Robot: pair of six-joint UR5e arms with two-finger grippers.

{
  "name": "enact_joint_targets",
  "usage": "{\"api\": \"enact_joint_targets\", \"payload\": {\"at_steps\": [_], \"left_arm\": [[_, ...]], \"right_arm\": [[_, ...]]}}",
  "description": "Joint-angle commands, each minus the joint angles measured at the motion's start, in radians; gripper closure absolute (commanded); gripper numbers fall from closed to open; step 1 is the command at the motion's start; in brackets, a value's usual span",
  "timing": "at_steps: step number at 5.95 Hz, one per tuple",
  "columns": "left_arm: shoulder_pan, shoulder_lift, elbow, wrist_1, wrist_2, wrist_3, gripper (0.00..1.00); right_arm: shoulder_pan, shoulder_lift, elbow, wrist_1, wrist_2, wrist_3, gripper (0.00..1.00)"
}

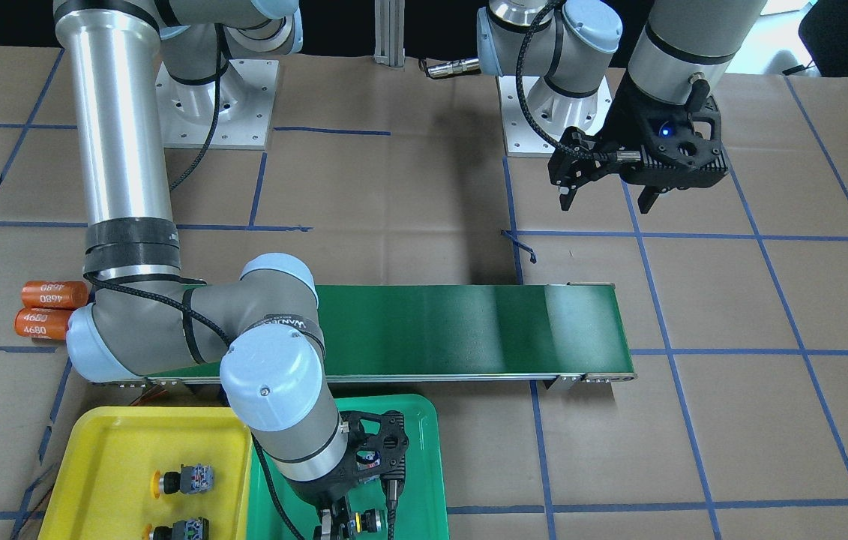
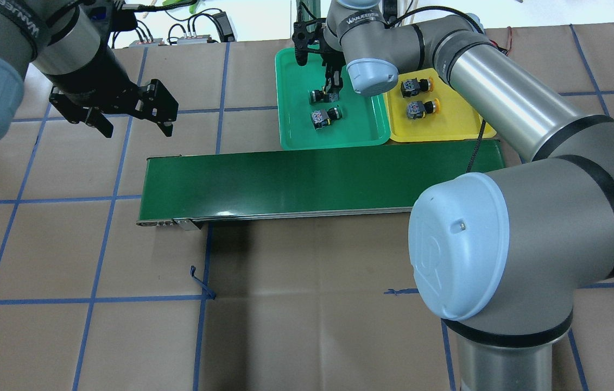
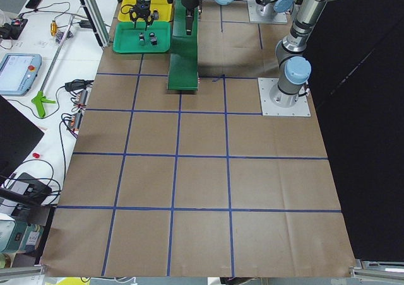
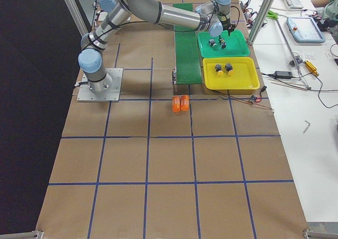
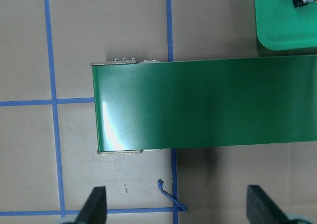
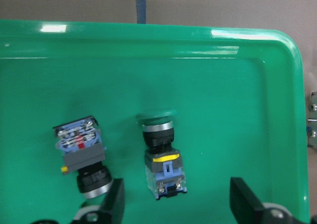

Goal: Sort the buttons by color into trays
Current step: 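Carry the green-capped button into the green tray and open the right gripper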

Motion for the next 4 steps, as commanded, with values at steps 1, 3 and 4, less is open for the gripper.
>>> {"api": "enact_joint_targets", "payload": {"at_steps": [1,3,4], "left_arm": [[0.001,0.001,0.000,0.001,-0.002,0.000,0.01],[0.001,0.001,0.000,0.001,0.000,0.000,0.01],[0.001,0.001,0.000,0.001,0.000,0.000,0.01]], "right_arm": [[-0.001,-0.118,0.011,0.222,-0.077,0.036,0.00],[-0.024,-0.259,0.044,0.563,-0.085,0.267,0.00],[-0.032,-0.354,0.099,0.656,-0.087,0.433,0.00]]}}
